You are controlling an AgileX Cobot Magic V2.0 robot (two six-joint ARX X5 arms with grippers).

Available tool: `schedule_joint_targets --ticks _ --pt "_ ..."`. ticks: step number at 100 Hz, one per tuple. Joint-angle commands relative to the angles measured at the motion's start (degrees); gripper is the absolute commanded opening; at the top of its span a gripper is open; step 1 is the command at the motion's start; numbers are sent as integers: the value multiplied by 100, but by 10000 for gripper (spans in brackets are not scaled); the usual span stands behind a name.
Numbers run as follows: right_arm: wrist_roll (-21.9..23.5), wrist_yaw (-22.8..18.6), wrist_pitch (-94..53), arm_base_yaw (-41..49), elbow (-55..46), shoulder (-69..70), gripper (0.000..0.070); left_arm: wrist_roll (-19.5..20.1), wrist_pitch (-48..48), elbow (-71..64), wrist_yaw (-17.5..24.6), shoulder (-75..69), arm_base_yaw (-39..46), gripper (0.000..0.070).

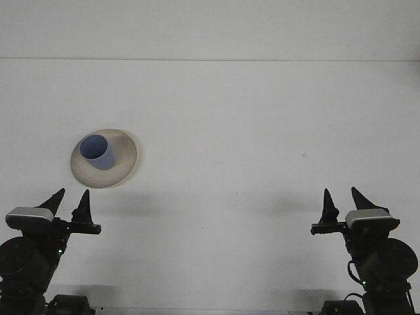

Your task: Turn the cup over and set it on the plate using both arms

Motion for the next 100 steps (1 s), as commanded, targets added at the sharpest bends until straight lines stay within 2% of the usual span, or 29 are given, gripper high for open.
schedule_joint_targets --ticks 1,46,50,53,64,68,100 --pt "-59 15 66 0 68 4 427 223 46 -48 7 -44 -4 383" --pt "-61 17 70 0 68 4 424 195 -39 -92 7 -52 -4 365" --pt "-61 17 70 0 68 4 392 195 -39 -92 7 -52 -4 326" --pt "-61 20 70 0 68 4 342 195 -42 -92 7 -52 -4 278" --pt "-61 20 68 0 68 4 75 195 -50 -92 7 -52 -4 71" --pt "-63 20 68 0 68 4 0 195 -61 -92 7 -52 -4 1" --pt "-61 17 70 0 68 4 0 197 -74 -87 7 -55 -4 6"
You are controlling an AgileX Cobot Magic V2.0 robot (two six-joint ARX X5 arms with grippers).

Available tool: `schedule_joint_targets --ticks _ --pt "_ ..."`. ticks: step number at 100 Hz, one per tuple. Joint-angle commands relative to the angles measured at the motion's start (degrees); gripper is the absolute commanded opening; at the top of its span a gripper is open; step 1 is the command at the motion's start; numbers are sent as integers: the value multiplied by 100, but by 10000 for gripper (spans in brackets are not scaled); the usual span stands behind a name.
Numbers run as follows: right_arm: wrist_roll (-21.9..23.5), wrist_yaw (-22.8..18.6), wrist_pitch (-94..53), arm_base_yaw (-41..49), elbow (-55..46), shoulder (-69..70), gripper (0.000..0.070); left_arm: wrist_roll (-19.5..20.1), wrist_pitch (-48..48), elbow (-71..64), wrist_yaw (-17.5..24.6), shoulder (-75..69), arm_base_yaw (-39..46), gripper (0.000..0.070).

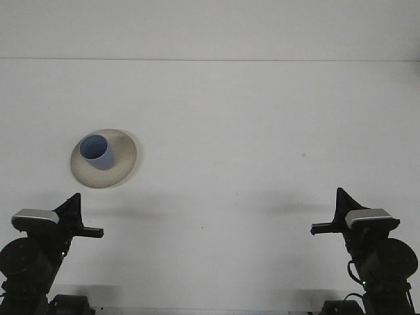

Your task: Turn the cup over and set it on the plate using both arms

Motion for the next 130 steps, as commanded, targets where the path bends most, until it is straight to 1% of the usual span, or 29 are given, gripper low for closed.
schedule_joint_targets --ticks 1,95,114,130 --pt "-57 17 72 0 68 4 0 48 52 55 4 11 -4 6" --pt "-57 17 72 0 68 4 0 61 114 55 0 11 -2 6" --pt "-57 17 72 0 68 4 0 83 699 -79 0 -35 -2 6" --pt "-57 17 72 0 68 4 0 76 1779 -787 0 -356 -4 6"
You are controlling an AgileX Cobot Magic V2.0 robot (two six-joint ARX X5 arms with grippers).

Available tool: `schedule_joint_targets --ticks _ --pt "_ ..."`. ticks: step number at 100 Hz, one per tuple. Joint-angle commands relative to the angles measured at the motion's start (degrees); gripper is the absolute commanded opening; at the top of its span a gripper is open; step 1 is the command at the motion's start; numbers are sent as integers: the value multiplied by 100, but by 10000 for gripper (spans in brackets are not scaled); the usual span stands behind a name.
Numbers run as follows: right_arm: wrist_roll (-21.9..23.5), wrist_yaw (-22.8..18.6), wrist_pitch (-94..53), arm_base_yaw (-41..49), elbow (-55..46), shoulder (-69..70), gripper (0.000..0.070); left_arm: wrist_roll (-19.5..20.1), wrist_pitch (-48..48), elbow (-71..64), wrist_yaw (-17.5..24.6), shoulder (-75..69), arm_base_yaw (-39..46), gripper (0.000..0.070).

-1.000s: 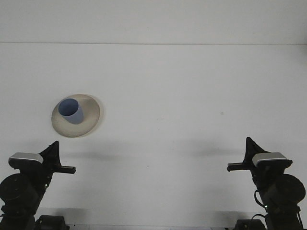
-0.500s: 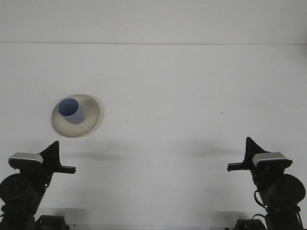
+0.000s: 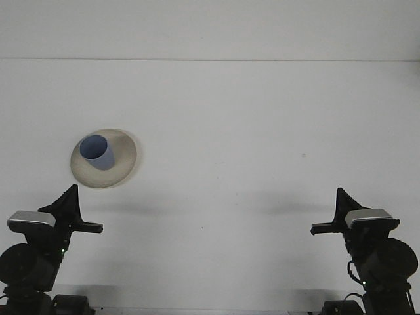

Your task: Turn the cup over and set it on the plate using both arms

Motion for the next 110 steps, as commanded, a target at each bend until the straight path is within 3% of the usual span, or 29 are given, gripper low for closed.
schedule_joint_targets --ticks 1,21,44,110 --pt "-57 17 72 0 68 4 0 35 494 -317 2 -131 -4 6" --pt "-57 17 72 0 68 4 0 33 1373 -1526 2 -817 -4 6" --pt "-57 17 72 0 68 4 0 26 1521 -2435 4 -1620 -50 6" --pt "-57 17 74 0 68 4 0 28 2280 -3073 2 -1729 -103 6"
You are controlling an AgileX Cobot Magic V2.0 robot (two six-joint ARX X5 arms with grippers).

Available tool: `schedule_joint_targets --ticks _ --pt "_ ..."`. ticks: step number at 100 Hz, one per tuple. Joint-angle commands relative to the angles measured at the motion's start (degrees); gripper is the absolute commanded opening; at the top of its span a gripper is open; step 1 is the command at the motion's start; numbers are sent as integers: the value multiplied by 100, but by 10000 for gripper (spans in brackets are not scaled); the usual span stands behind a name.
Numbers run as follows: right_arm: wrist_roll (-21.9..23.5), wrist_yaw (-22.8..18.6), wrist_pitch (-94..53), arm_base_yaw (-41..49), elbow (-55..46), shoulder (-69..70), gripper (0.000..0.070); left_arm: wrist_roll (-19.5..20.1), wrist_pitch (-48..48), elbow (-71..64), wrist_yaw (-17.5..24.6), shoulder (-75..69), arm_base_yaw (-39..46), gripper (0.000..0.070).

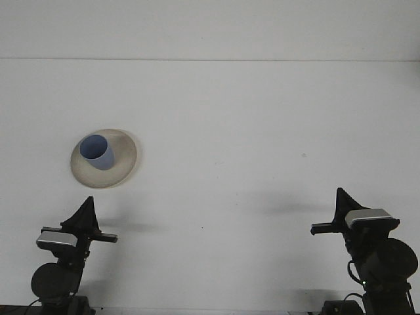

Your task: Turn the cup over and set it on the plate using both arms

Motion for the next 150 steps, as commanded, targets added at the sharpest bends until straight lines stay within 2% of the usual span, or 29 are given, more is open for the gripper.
schedule_joint_targets --ticks 1,22,114,135,150 --pt "-57 17 72 0 68 4 0 24 57 -114 2 -7 -11 6" --pt "-57 17 72 0 68 4 0 -131 66 -107 4 -7 -13 13" --pt "-57 17 114 4 7 -114 0 -125 57 -105 4 -7 -13 13" --pt "-57 17 225 -7 -450 -662 0 -125 57 -105 4 -7 -13 13" --pt "-57 20 684 -7 -1178 -1344 0 -125 57 -105 4 -7 -13 13"
